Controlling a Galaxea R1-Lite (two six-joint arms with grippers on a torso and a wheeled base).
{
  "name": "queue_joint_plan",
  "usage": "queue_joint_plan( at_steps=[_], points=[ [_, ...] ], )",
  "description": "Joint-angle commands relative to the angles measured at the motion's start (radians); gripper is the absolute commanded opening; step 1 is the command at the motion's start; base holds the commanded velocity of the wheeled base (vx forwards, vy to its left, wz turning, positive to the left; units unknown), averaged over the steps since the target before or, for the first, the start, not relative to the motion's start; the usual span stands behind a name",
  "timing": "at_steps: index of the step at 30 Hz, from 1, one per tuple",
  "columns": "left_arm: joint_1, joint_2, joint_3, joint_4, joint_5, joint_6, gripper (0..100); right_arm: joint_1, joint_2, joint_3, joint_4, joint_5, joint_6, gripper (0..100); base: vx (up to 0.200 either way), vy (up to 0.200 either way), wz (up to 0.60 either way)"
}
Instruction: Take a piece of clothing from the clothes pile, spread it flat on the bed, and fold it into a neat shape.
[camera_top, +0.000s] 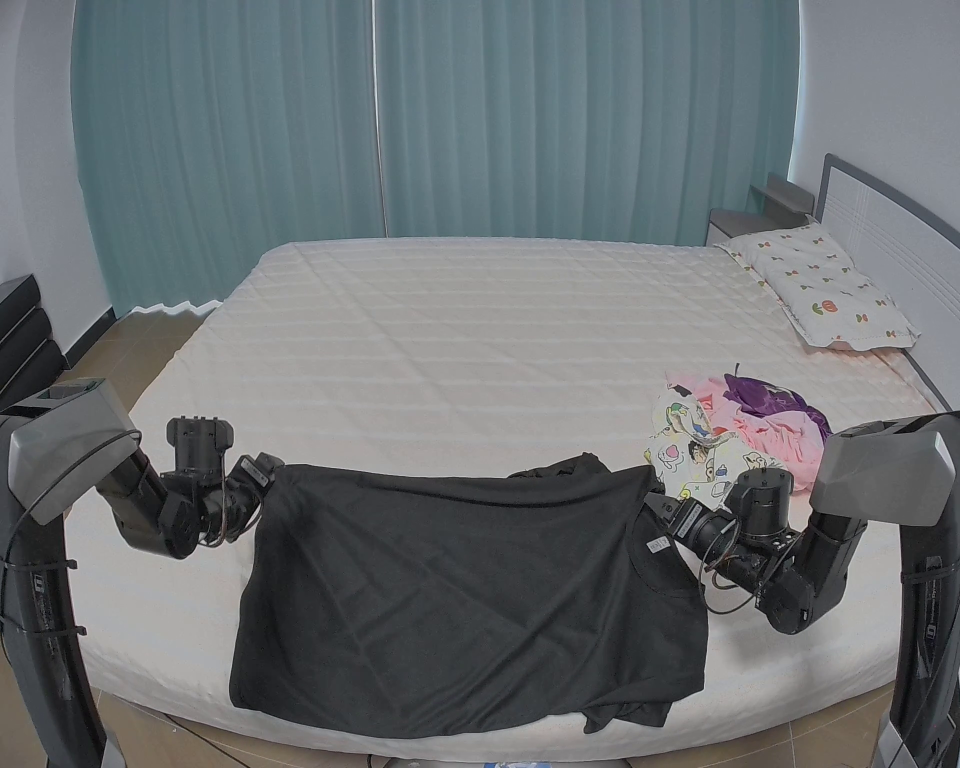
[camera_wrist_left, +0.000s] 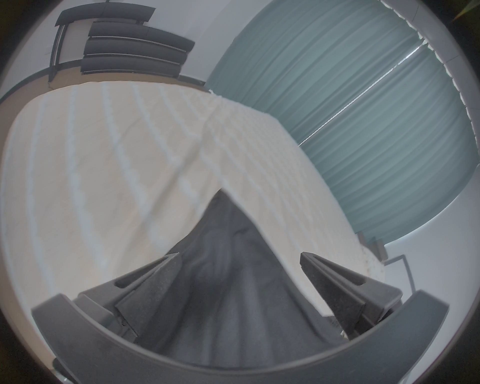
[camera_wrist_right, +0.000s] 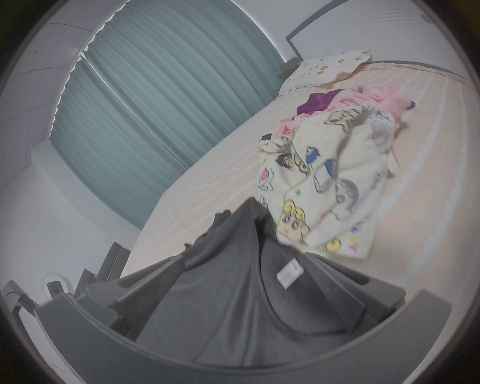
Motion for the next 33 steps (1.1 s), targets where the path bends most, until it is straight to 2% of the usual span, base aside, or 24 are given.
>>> queue_joint_plan(
  at_steps=[1,4,6,15,27,30,33],
  points=[
    [-0.037,-0.138,0.296,-0.072,-0.021,0.025,100,0.050,-0.027,0.186,-0.106,-0.006,0.028,100,0.000,0.000,0.00],
    [-0.051,-0.148,0.372,-0.098,-0.021,0.036,100,0.053,0.002,0.235,-0.184,-0.005,0.035,100,0.000,0.000,0.00],
    [-0.051,-0.148,0.407,-0.100,-0.022,0.080,100,0.053,0.014,0.258,-0.212,-0.005,0.036,100,0.000,0.000,0.00],
    [-0.054,-0.137,0.550,-0.098,-0.022,0.298,100,0.053,0.023,0.287,-0.212,0.003,0.087,100,0.000,0.000,0.00],
    [-0.057,-0.063,0.627,-0.112,-0.028,0.439,100,0.054,0.036,0.287,-0.212,0.004,0.087,100,0.000,0.000,0.00],
    [-0.058,-0.030,0.654,-0.175,-0.036,0.494,100,0.054,0.036,0.287,-0.212,0.004,0.087,100,0.000,0.000,0.00],
    [-0.058,0.016,0.691,-0.276,-0.050,0.508,100,0.054,0.036,0.287,-0.212,0.004,0.087,100,0.000,0.000,0.00]
  ],
)
